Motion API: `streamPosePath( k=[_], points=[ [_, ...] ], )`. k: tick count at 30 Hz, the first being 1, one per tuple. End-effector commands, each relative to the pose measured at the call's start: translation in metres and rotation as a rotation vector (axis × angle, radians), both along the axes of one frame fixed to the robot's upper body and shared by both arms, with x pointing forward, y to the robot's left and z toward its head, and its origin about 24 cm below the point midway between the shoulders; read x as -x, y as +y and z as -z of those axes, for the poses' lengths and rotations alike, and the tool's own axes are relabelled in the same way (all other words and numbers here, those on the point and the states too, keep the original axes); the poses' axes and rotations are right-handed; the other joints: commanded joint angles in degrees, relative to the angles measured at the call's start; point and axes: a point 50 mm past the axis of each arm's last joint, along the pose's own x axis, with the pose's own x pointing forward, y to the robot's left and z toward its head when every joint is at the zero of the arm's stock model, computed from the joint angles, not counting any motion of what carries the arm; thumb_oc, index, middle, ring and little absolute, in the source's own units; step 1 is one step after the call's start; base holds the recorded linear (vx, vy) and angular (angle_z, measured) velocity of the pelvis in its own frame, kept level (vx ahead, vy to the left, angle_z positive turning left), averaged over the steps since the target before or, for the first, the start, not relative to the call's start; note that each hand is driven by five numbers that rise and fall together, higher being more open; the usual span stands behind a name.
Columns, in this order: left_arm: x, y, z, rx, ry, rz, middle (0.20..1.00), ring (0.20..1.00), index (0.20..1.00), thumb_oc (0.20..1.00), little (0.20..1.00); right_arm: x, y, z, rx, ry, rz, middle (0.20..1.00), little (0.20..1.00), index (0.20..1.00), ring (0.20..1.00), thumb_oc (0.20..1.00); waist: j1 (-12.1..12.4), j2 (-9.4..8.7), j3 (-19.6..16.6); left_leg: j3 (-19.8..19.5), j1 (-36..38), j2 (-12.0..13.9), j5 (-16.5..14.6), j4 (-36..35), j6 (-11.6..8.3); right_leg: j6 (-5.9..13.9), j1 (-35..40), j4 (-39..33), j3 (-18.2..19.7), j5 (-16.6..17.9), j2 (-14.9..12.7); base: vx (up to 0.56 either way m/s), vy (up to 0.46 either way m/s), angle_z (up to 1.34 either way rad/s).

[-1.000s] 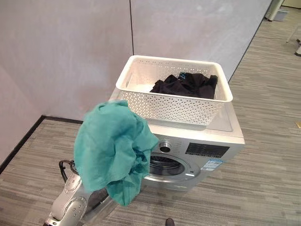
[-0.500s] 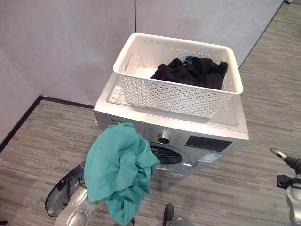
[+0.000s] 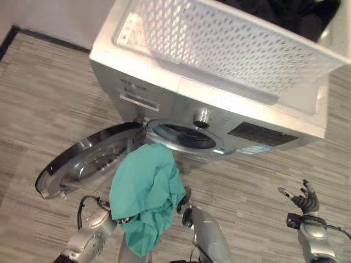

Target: Grab the laundry basket,head to the washer,open it,put in the laundry and shut it.

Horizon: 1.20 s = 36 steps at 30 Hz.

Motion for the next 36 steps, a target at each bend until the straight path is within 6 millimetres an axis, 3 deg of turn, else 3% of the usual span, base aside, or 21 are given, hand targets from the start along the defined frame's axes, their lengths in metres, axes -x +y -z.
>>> streamPosePath(
  k=[1, 6, 9, 10, 13, 18, 23, 27, 31, 36],
  points=[
    [-0.004, -0.028, -0.024, 0.027, -0.170, 0.049, 0.200, 0.200, 0.200, 0.200, 0.200, -0.001, -0.015, -0.019, 0.045, -0.071, 0.042, 1.000, 1.000, 1.000, 1.000, 1.000, -0.48, 1.04, -2.80, 0.57, -2.27, 1.74, -4.90, 7.66, -0.80, 4.31, -0.66, 2.21, 1.93, 0.63, -0.78, 0.00, -0.007, 0.04],
    [-0.016, -0.030, -0.019, -0.002, -0.176, -0.002, 0.200, 0.200, 0.200, 0.200, 0.200, -0.004, 0.001, -0.020, 0.083, -0.072, -0.041, 1.000, 1.000, 1.000, 1.000, 1.000, -1.43, 1.23, -2.09, 0.80, -6.50, 3.05, -6.80, 12.57, -0.94, 3.58, -5.23, 6.85, 2.24, -1.74, -0.49, 0.01, -0.025, 0.01],
    [-0.034, -0.027, -0.005, 0.008, -0.113, -0.126, 0.200, 0.200, 0.200, 0.200, 0.200, -0.004, 0.018, -0.007, -0.007, -0.073, -0.073, 1.000, 1.000, 1.000, 1.000, 1.000, -2.97, -0.47, -2.47, 1.21, -10.97, 4.15, -8.90, 17.15, -0.72, 2.63, -10.92, 10.79, 3.36, -2.82, 0.20, 0.02, -0.066, -0.15],
    [-0.036, -0.026, -0.003, 0.002, -0.105, -0.157, 0.200, 0.200, 0.200, 0.200, 0.200, -0.006, 0.022, -0.007, -0.020, -0.082, -0.085, 1.000, 1.000, 1.000, 1.000, 1.000, -2.95, -0.36, -2.45, 0.85, -11.10, 4.42, -10.99, 18.27, -0.99, 3.07, -11.27, 11.94, 3.78, -4.39, 0.66, 0.05, -0.076, -0.24],
    [-0.052, -0.026, -0.004, 0.003, -0.099, -0.236, 0.200, 0.200, 0.200, 0.200, 0.200, -0.009, 0.036, -0.010, -0.031, -0.109, -0.122, 1.000, 1.000, 1.000, 1.000, 1.000, -4.09, -0.69, -2.08, 0.83, -14.46, 4.90, -12.07, 21.00, -0.63, 2.73, -14.62, 13.82, 4.26, -4.82, 1.02, 0.00, -0.048, -0.12],
    [-0.083, -0.029, -0.013, 0.041, -0.088, -0.362, 0.200, 0.200, 0.200, 0.200, 0.200, -0.022, 0.050, -0.015, -0.056, -0.156, -0.148, 1.000, 1.000, 1.000, 1.000, 1.000, -5.81, -0.76, -1.59, 0.56, -20.19, 5.18, -13.27, 24.45, 0.32, 2.30, -20.29, 15.98, 4.97, -5.02, 1.52, -0.02, -0.025, -0.12],
    [-0.118, -0.023, -0.036, 0.161, -0.081, -0.517, 0.200, 0.200, 0.200, 0.200, 0.200, -0.041, 0.069, -0.027, -0.056, -0.213, -0.242, 1.000, 1.000, 1.000, 1.000, 1.000, -7.92, -1.41, -1.62, 0.14, -26.98, 5.73, -15.04, 29.13, 1.02, 1.80, -27.05, 19.24, 5.94, -5.69, 2.39, 0.01, -0.014, -0.18],
    [-0.139, -0.007, -0.065, 0.315, -0.109, -0.669, 0.200, 0.200, 0.200, 0.200, 0.200, -0.047, 0.073, -0.030, -0.042, -0.225, -0.259, 1.000, 1.000, 1.000, 1.000, 1.000, -9.18, -1.88, -2.51, -0.31, -31.11, 6.43, -16.22, 32.06, 0.80, 1.58, -30.88, 20.87, 6.33, -6.08, 2.83, 0.02, -0.012, -0.08],
    [-0.164, 0.032, -0.119, 0.568, -0.161, -0.870, 0.200, 0.200, 0.200, 0.200, 0.200, -0.055, 0.080, -0.031, -0.044, -0.232, -0.281, 1.000, 1.000, 1.000, 1.000, 1.000, -11.37, -3.07, -4.37, -0.95, -35.49, 7.37, -17.21, 34.18, 0.54, 1.76, -34.44, 21.10, 6.20, -5.62, 4.11, 0.02, -0.014, -0.09],
    [-0.173, 0.078, -0.195, 0.760, -0.291, -0.988, 0.200, 0.200, 0.200, 0.200, 0.200, -0.059, 0.089, -0.027, -0.052, -0.208, -0.321, 1.000, 1.000, 1.000, 1.000, 1.000, -13.44, -3.63, -6.43, -1.19, -38.89, 8.22, -17.68, 35.09, 0.46, 2.56, -36.60, 19.94, 6.21, -4.30, 4.93, 0.03, -0.014, -0.17]
  ],
)
